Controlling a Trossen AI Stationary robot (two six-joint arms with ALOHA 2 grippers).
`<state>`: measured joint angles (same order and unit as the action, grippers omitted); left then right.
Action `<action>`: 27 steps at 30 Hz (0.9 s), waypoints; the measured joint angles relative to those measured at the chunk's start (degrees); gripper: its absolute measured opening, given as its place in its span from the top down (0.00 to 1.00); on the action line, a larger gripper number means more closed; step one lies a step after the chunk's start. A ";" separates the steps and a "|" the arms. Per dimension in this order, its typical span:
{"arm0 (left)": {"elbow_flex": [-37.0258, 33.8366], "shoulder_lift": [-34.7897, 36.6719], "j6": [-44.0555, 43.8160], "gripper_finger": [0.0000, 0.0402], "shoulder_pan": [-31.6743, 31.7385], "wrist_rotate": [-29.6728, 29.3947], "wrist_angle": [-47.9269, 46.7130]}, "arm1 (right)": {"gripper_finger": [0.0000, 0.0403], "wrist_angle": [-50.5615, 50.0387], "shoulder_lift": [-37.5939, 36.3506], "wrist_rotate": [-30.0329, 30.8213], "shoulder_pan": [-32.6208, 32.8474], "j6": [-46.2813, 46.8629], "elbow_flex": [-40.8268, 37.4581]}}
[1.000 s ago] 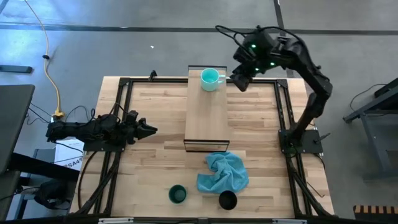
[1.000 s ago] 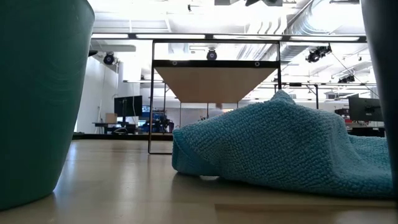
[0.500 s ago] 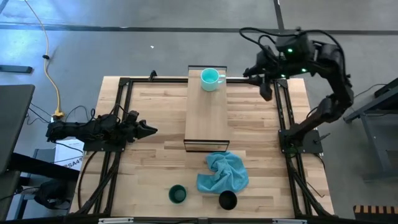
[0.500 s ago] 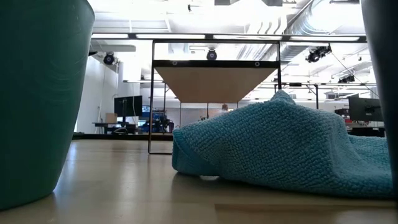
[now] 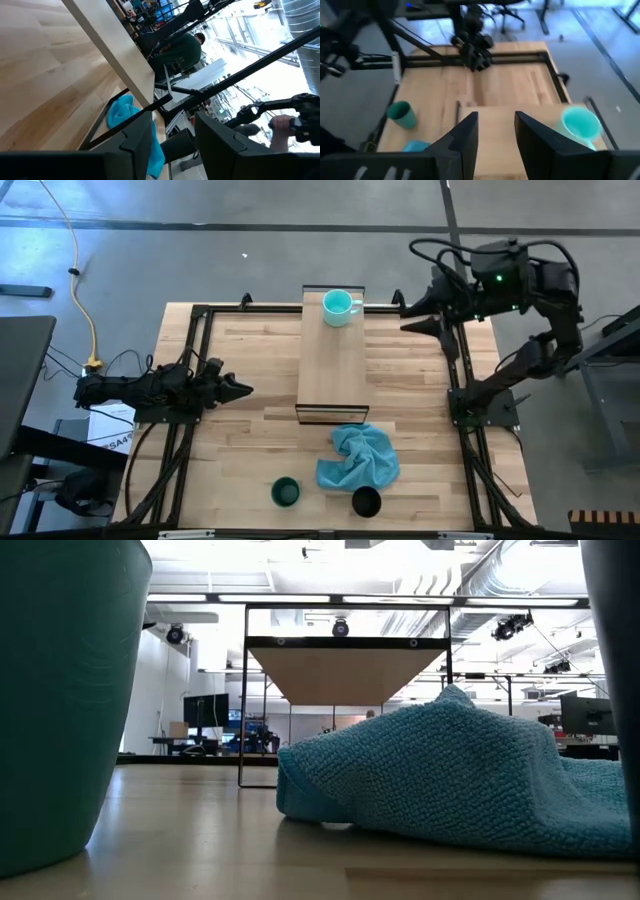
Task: Stack small to large cups/mugs on shelf
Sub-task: Put the green cup on the shelf
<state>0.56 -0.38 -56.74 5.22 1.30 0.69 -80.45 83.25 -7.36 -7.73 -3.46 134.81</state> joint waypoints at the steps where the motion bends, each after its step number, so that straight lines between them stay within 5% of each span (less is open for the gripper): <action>1: 0.00 0.00 0.71 0.66 0.01 0.00 0.00 | 0.70 1.93 -0.02 0.06 0.97 0.00 -0.42; 9: 0.00 0.00 3.84 0.66 0.01 0.10 0.02 | 0.70 21.46 -4.09 0.29 5.93 -2.04 -15.66; 27: 0.00 0.00 -0.38 0.66 -0.03 7.66 9.24 | 0.70 80.63 -36.69 -3.25 10.75 -3.96 -77.99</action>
<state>0.56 -0.38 -57.12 5.19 8.96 9.94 0.19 46.57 -10.61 3.01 -7.42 56.82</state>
